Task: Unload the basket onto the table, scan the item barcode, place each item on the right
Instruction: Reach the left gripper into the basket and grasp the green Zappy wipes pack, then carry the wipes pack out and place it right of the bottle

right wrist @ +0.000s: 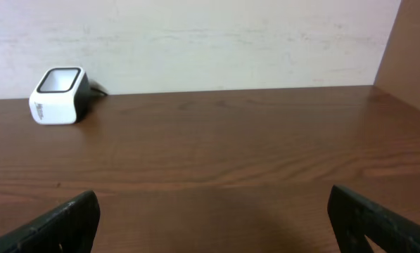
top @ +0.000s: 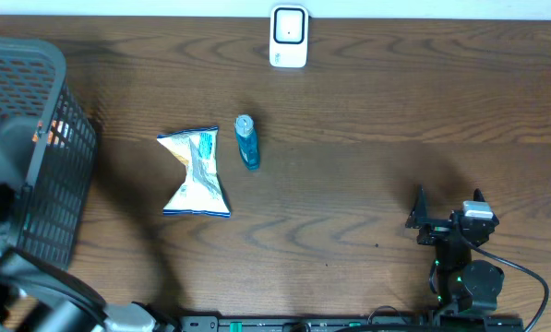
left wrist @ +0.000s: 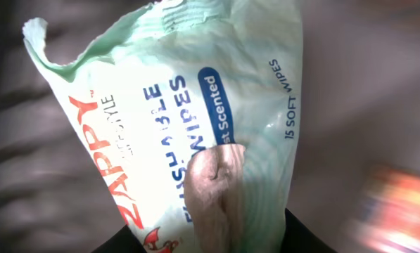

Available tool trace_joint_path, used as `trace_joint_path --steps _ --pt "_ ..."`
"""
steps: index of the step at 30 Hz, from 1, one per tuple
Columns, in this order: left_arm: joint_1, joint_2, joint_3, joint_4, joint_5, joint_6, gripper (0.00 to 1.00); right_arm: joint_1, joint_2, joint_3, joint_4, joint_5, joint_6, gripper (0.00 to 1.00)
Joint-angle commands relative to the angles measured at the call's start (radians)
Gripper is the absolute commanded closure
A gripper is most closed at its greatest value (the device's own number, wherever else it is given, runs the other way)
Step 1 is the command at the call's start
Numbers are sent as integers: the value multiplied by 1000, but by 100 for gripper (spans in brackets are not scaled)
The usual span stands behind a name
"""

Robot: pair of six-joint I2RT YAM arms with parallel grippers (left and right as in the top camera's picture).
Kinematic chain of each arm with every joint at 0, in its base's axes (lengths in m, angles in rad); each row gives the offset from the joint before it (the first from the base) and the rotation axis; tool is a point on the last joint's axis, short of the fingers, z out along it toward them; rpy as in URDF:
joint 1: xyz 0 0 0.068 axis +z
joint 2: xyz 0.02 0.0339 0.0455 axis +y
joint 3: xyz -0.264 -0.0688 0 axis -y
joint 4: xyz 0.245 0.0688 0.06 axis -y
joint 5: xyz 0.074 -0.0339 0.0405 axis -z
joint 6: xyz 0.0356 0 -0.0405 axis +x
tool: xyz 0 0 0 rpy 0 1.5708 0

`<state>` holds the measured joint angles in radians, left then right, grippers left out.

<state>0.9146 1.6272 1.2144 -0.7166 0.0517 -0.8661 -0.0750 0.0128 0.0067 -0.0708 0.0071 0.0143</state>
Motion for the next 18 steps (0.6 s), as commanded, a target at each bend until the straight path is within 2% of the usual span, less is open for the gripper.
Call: trace_joint_path --steps 1,5,11,14,18 --pt "2 -157 114 2 108 19 61 -3 -2 -1 -4 1 7 1" --pt "2 -300 181 12 228 18 61 -3 -2 -1 -4 1 7 1" --pt "-26 -529 193 129 430 -6 61 -3 -2 -1 -4 1 7 1" --pt "-145 -642 193 156 461 -27 61 -3 -2 -1 -4 1 7 1" --pt "-347 -699 192 167 455 -23 61 -3 -2 -1 -4 1 7 1"
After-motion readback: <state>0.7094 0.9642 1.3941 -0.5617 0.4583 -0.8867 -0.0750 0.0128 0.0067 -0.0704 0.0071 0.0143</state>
